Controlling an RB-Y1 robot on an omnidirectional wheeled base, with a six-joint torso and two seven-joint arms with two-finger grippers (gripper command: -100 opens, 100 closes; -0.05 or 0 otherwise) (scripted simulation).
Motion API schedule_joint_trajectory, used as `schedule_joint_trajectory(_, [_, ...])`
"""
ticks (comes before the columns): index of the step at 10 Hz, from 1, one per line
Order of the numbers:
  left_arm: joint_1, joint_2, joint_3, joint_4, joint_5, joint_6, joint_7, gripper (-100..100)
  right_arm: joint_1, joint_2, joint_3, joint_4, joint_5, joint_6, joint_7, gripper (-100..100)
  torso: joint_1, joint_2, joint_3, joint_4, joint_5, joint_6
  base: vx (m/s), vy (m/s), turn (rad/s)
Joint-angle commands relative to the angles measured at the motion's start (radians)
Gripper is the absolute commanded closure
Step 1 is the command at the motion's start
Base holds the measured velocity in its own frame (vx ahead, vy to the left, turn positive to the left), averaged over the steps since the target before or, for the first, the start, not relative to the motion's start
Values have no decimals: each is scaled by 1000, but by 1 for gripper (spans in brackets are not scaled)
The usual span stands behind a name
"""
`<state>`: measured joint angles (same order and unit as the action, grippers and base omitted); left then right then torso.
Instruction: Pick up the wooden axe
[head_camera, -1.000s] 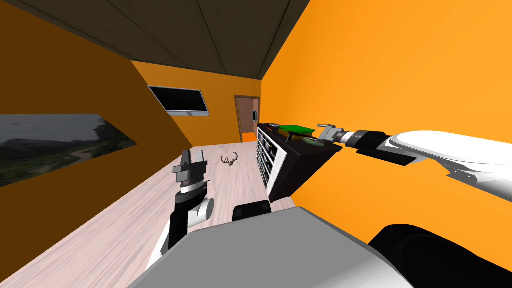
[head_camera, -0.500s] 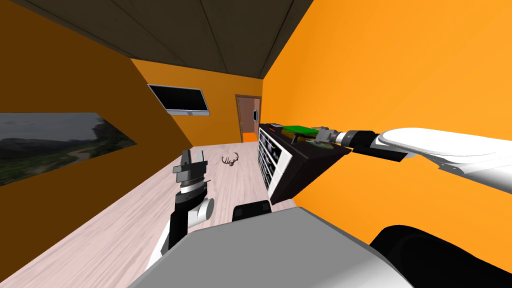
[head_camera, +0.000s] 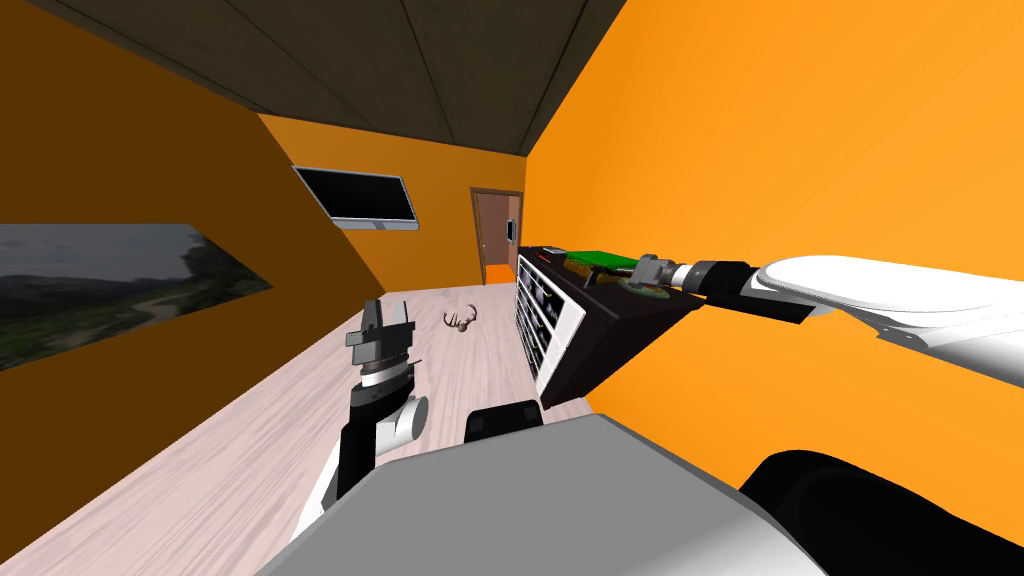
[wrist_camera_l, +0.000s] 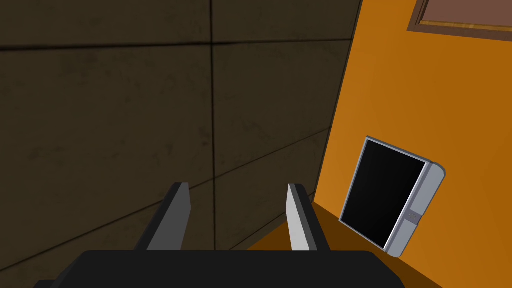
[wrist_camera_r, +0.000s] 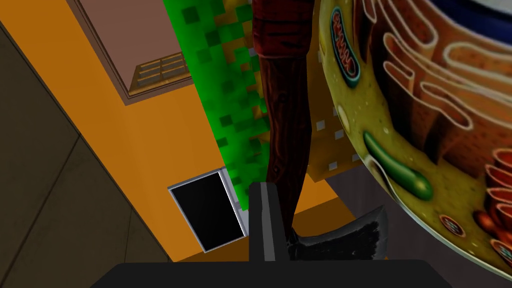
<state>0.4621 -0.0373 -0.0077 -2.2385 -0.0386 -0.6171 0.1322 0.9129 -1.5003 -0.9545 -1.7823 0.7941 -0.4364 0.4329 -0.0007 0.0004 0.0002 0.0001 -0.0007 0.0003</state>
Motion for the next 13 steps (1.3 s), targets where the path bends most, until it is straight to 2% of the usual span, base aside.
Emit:
schedule_joint_trajectory(1, [0,0,0,0,0,0,0,0,0,0,0,0,0,0,0,100,0,0,0,0,0,0,0,0,0])
schedule_joint_trajectory(2, [0,0,0,0,0,0,0,0,0,0,0,0,0,0,0,100,0,0,0,0,0,0,0,0,0])
schedule_joint_trajectory(3, [0,0,0,0,0,0,0,0,0,0,0,0,0,0,0,0,0,0,0,0,0,0,0,0,0])
schedule_joint_trajectory(4, [0,0,0,0,0,0,0,0,-7,-22,-11,-12,-25,0,-30,-100,0,0,0,0,0,0,-50,-29,-60])
schedule_joint_trajectory(8, [0,0,0,0,0,0,0,0,-11,-78,-23,-42,-75,-4,-99,-100,-4,7,4,2,-1,0,-94,-55,-43])
schedule_joint_trajectory(11, [0,0,0,0,0,0,0,0,-9,-129,-37,-59,-92,-9,-141,-100,-2,5,3,1,-1,0,-74,-33,-29])
schedule_joint_trajectory(13, [0,0,0,0,0,0,0,0,2,-114,-43,-53,-43,-2,-90,-100,2,2,1,1,0,0,30,67,38])
